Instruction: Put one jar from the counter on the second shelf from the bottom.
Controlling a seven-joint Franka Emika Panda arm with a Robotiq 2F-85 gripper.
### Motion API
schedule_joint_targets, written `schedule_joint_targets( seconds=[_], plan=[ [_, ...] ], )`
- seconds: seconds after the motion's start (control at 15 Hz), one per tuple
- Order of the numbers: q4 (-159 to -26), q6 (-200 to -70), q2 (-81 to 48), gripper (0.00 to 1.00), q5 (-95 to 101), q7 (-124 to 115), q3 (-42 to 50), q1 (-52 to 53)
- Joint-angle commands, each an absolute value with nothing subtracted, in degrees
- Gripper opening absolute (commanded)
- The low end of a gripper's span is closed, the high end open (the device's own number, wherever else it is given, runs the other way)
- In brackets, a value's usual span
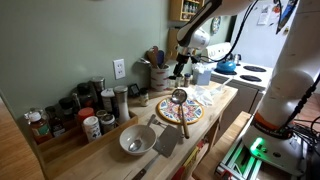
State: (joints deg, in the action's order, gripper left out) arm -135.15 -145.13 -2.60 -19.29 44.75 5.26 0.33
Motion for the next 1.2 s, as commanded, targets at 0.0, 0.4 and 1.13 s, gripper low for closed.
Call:
schedule_joint_targets(
  seconds=[0.0, 0.4, 1.13],
  plan=[
    [-132.52, -145.94, -5.87, 1.00, -21.26, 47.95, 3.67, -2.06],
    [-129.13, -146.13, -9.07, 1.00, -20.34, 48.11, 2.31, -4.32],
    [-126.10, -150.23, -14.17, 1.00, -20.10, 50.06, -0.85, -7.59]
  ],
)
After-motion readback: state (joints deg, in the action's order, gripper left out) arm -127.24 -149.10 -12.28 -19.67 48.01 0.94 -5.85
